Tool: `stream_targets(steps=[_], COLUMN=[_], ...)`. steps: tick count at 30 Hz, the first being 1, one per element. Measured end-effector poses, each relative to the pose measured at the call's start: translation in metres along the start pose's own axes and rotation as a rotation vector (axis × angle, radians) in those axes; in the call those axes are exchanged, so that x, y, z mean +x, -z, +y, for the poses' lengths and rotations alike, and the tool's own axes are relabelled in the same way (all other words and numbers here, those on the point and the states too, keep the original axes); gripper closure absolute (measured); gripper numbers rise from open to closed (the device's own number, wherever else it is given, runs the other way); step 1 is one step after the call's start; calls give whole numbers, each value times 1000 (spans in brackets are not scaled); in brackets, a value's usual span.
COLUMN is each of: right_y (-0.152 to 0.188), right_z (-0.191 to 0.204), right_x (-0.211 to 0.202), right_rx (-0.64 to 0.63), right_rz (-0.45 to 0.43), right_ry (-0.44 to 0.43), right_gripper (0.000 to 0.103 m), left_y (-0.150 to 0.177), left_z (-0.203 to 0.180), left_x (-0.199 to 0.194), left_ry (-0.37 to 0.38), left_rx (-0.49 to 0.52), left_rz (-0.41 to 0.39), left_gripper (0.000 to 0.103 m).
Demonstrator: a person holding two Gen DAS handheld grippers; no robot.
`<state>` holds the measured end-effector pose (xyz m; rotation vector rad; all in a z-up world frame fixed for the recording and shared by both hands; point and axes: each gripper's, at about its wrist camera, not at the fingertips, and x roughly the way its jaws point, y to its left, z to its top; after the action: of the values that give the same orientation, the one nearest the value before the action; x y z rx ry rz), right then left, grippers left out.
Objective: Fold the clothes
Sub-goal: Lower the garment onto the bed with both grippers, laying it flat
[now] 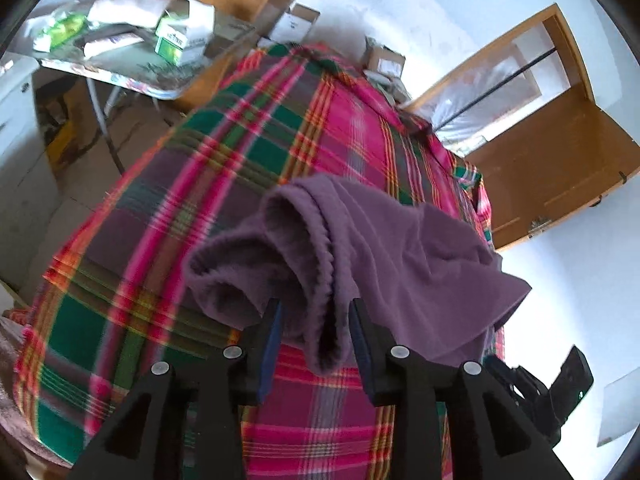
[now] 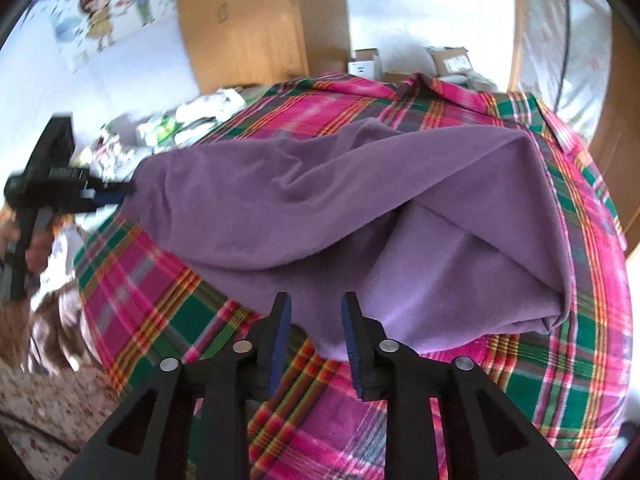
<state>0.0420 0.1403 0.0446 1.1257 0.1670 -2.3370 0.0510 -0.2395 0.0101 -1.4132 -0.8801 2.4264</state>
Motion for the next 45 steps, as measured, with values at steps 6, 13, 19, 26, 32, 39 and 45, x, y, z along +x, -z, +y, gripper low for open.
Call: stream_targets(steps=[6,13,19,26,32,39,45], right_y=[-14,-32,-40,-47,-63,-90,-120], right_z=[-17,-31,-32,-27,-27,-27,-36], right_x=[3,30,41,38,24,21,25], right_rx=[130,246,267,232,215,199,233], right_rz=[-38,-16,-26,-48,-115,-157,-175], right_ry=[-72,-117,-153,-148,-162,-154,-138], right_gripper=[70,70,80,99,100,100,100], left_y=[4,1,-1,-5,-19,-52,-79], left_z=[-3,1,1,-8,-16,-22,-27], left_x=[9,23,27,21,9,-3,3], left_ry=[10,7,9,31,73,97,97], left_rx=[15,-7,-21,28,42,37,33], left_rz=[39,86,98,83,48,-23,-52], left_gripper=[69,69,70,88,89,89,89])
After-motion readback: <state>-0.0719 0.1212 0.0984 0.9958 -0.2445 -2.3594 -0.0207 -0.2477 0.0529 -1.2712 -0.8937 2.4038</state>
